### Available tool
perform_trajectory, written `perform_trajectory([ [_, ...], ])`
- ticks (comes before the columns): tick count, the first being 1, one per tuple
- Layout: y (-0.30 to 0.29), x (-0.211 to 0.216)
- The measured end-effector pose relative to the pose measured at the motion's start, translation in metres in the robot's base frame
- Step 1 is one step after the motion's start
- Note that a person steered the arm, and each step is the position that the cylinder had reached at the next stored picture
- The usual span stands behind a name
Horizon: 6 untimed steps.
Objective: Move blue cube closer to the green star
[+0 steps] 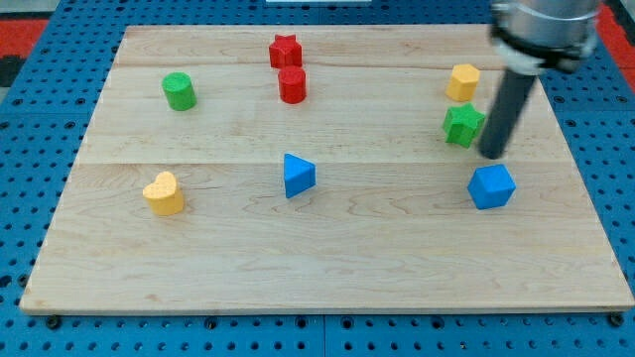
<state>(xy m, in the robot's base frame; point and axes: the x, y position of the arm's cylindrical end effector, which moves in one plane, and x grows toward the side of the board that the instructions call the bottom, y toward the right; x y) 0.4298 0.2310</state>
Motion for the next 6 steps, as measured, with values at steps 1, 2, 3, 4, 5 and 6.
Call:
perform_trajectory([
  [1,0.057,0.011],
  [2,0.021,0.086],
  [3,-0.029,0.101],
  [4,-0.036,0.053],
  [5,-0.042,0.07],
  [6,-0.067,0.118],
])
